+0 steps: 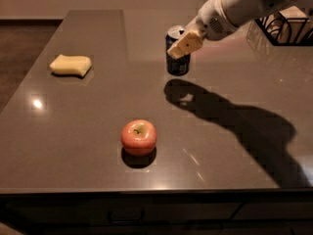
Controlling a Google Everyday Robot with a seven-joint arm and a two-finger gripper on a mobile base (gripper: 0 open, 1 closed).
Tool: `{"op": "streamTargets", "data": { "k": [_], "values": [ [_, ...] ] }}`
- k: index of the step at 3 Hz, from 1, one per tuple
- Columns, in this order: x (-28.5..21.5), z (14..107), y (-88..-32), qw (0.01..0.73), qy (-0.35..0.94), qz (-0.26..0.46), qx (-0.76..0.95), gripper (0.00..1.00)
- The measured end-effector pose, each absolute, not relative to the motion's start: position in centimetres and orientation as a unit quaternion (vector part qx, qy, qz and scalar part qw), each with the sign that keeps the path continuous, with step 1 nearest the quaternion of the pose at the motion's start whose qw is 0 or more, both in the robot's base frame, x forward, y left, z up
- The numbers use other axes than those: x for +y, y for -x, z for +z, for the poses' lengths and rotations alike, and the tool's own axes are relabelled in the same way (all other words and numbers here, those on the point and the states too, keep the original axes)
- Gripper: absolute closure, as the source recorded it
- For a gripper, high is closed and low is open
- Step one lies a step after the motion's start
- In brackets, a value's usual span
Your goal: Move pepsi can near apple
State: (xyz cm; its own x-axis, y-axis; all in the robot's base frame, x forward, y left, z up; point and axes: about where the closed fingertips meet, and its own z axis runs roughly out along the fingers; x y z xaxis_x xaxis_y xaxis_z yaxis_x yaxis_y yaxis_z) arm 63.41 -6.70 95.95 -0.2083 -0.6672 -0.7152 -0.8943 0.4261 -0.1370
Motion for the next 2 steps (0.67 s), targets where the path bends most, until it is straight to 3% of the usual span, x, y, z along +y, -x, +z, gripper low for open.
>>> {"op": "streamTargets", "data": {
  "k": [2],
  "values": [
    [-6.3, 95.1, -53.4, 0.333, 0.587, 0.203, 0.71, 1.0]
  ]
}}
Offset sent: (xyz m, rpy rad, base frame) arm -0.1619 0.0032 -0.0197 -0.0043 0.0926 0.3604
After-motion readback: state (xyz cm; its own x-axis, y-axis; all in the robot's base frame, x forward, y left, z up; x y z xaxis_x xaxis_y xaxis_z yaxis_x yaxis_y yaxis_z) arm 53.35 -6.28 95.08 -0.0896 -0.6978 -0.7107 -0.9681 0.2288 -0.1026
